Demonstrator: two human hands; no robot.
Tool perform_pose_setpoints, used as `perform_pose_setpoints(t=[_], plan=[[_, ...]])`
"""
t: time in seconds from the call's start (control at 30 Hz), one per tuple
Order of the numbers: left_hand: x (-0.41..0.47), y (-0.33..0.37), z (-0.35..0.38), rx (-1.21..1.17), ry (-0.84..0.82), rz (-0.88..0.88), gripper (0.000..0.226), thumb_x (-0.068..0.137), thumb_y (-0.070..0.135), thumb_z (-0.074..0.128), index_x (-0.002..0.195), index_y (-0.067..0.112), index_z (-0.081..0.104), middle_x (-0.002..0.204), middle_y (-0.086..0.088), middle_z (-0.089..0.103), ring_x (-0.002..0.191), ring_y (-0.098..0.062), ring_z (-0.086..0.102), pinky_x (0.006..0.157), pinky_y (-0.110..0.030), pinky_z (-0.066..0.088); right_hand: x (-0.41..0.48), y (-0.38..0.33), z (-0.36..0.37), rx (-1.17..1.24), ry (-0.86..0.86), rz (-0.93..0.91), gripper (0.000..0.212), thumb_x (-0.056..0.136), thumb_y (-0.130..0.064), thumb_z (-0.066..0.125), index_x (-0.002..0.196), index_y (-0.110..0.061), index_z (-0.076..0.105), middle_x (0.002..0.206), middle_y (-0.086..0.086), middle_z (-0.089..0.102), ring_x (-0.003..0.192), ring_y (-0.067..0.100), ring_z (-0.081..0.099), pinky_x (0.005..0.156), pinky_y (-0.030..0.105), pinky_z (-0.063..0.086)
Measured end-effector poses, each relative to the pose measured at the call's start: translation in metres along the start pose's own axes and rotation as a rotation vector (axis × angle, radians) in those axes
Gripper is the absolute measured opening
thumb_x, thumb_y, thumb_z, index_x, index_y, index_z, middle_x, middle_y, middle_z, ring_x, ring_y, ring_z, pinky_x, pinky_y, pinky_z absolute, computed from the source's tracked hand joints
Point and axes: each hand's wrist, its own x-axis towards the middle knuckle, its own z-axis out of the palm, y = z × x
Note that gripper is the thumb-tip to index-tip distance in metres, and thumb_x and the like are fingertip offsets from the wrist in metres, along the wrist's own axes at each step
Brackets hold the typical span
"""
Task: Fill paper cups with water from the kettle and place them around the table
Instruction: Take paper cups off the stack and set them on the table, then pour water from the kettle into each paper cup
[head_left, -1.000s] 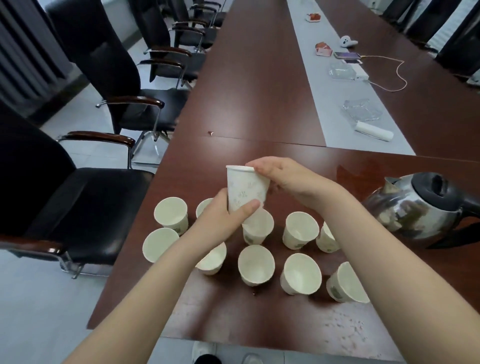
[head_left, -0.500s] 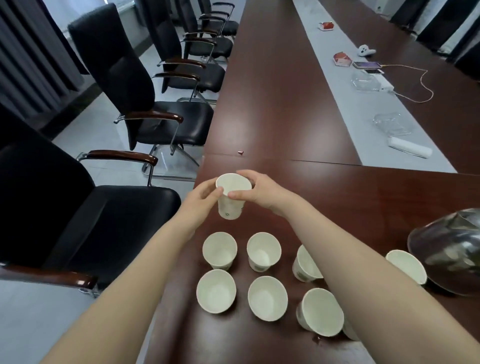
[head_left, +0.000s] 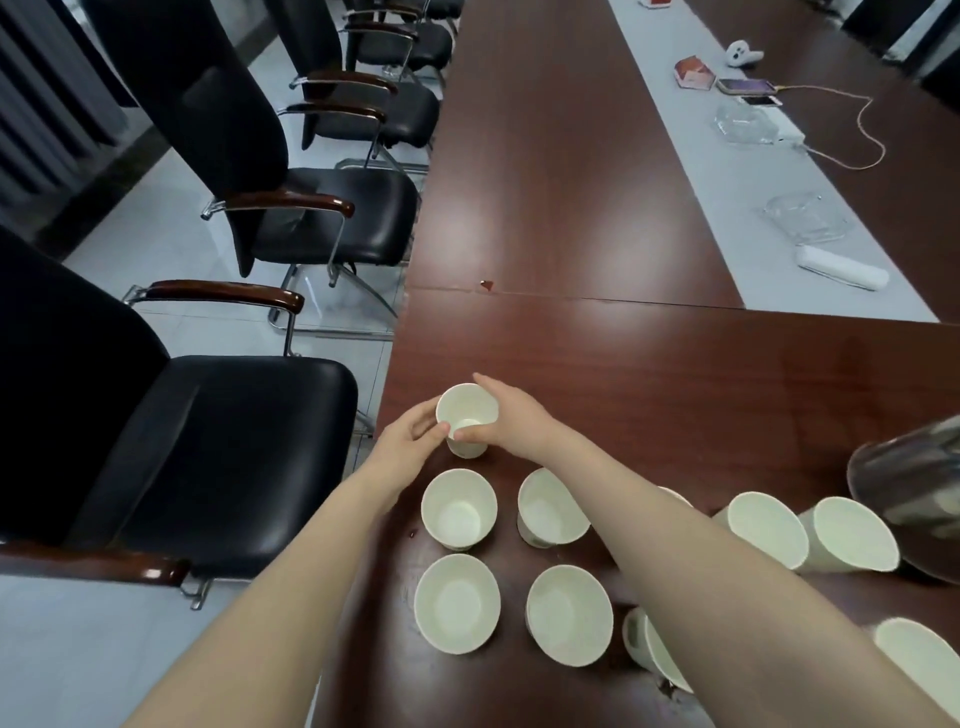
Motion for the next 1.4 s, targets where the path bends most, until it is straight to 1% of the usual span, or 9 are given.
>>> perform_pose_setpoints(t=[0.23,0.43,0.57,0.73,0.83,0.9,1.07,1.17,1.4], plan=[[0.003,0.003,0.004,0.013,0.048,-0.030,0.035,0.096,0.008,0.051,0.130,0.015,0.052,0.121,0.006,0.058,0.114,-0.004,0.051,0.083,-0.006,0.041,0.002,0.003,-0.003,0.002,-0.030,0.014,0.092,0.083,-0.038,0.071,0.153,-0.013,0.016,0.158,0.006,0.025,0.144,0.022,0.023,0.107,0.024,0.022],[0.007,0.008,0.002,0.076,0.064,-0.146,0.036,0.095,0.013,0.054,0.131,0.013,0.052,0.133,-0.002,0.055,0.124,-0.015,0.049,0.101,-0.024,0.036,0.001,0.003,-0.004,0.058,-0.065,0.062,0.102,0.082,-0.040,0.071,0.154,-0.015,0.004,0.157,0.006,0.027,0.142,0.024,0.028,0.104,0.027,0.027],[0.009,0.030,0.003,0.206,0.117,-0.232,0.057,0.093,0.023,0.056,0.144,0.013,0.034,0.147,-0.003,0.039,0.132,-0.021,0.041,0.109,-0.035,0.034,-0.004,-0.001,-0.011,0.155,-0.049,0.085,0.110,0.080,-0.041,0.073,0.153,-0.015,-0.005,0.156,0.008,0.028,0.141,0.023,0.032,0.108,0.030,0.028],[0.000,0.071,0.012,0.289,0.195,-0.212,0.060,0.092,0.021,0.056,0.146,0.010,0.029,0.150,-0.008,0.033,0.135,-0.024,0.035,0.103,-0.030,0.029,-0.026,-0.010,-0.037,0.178,-0.065,0.098,0.116,0.079,-0.048,0.071,0.151,-0.010,-0.011,0.159,0.011,0.018,0.143,0.025,0.027,0.114,0.038,0.029],[-0.010,0.094,0.025,0.291,0.202,-0.143,0.060,0.091,0.021,0.058,0.144,0.010,0.032,0.146,-0.008,0.038,0.131,-0.023,0.039,0.095,-0.026,0.030,-0.053,-0.012,-0.063,0.073,-0.087,0.106,0.106,0.082,-0.053,0.066,0.152,-0.004,0.003,0.157,0.011,0.024,0.142,0.024,0.028,0.112,0.035,0.031],[-0.019,0.108,0.039,0.281,0.189,-0.091,0.060,0.088,0.025,0.061,0.142,0.013,0.036,0.143,-0.006,0.043,0.128,-0.021,0.043,0.100,-0.028,0.032,-0.076,-0.010,-0.083,0.005,-0.088,0.098,0.096,0.083,-0.055,0.063,0.150,-0.003,0.018,0.152,0.010,0.035,0.137,0.023,0.036,0.109,0.034,0.034],[-0.051,0.142,0.105,0.199,0.094,-0.022,0.061,0.083,0.033,0.065,0.138,0.017,0.042,0.136,-0.003,0.049,0.124,-0.021,0.048,0.107,-0.039,0.037,-0.144,0.015,-0.130,0.032,-0.024,0.049,0.079,0.086,-0.052,0.060,0.147,-0.008,0.033,0.139,0.005,0.053,0.103,0.011,0.050,0.092,0.024,0.040],[-0.074,0.156,0.162,0.045,-0.053,-0.028,0.048,0.091,0.025,0.059,0.134,0.012,0.044,0.125,-0.009,0.056,0.111,-0.021,0.057,0.093,-0.032,0.045,-0.189,0.047,-0.159,0.086,0.084,0.024,0.062,0.089,-0.045,0.060,0.139,-0.010,0.046,0.116,0.002,0.064,0.089,0.009,0.061,0.079,0.021,0.046],[-0.116,0.161,0.331,-0.272,-0.242,-0.189,0.010,0.096,0.021,0.052,0.102,0.013,0.052,0.097,-0.012,0.067,0.078,-0.021,0.064,0.068,-0.029,0.049,-0.287,0.154,-0.247,0.272,0.327,0.015,0.028,0.090,-0.031,0.063,0.116,-0.022,0.059,0.102,-0.004,0.069,0.084,0.011,0.069,0.083,0.031,0.054]])
